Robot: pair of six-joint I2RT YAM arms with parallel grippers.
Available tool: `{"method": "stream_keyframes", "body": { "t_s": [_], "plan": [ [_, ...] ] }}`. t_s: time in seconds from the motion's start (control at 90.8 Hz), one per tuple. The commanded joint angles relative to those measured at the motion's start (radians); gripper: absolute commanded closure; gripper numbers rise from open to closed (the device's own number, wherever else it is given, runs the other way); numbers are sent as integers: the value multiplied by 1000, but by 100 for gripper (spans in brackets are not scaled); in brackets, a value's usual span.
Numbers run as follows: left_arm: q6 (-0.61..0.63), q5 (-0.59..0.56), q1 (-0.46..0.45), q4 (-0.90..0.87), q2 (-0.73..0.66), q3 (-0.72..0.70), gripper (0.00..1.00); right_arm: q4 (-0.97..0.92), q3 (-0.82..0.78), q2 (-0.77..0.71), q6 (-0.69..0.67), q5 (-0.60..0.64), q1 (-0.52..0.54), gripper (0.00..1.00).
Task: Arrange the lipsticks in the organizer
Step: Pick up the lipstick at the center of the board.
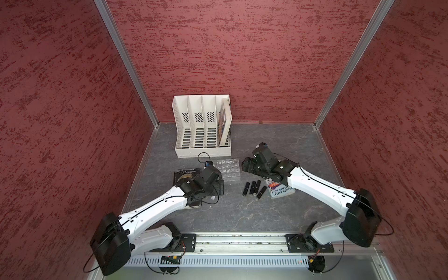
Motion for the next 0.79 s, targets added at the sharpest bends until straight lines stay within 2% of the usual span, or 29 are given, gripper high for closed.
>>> {"method": "stream_keyframes", "body": {
  "t_s": [0.0,0.066,0.187,0.32,0.529,0.782],
  "plan": [
    [3,223,137,18,50,-50,33,49,21,41,4,-71,5,19],
    [10,261,166,21,79,-57,38,68,9,42,17,-81,6,20],
    [-1,236,119,19,104,-51,36,75,1,44,23,-79,6,20],
    [-1,248,113,36,167,-41,36,81,16,61,20,-87,6,21],
    [-36,145,71,-35,216,4,39,92,9,60,20,-90,9,22],
    [-35,134,44,-33,301,37,47,111,-6,63,28,-95,11,22]
  ]
}}
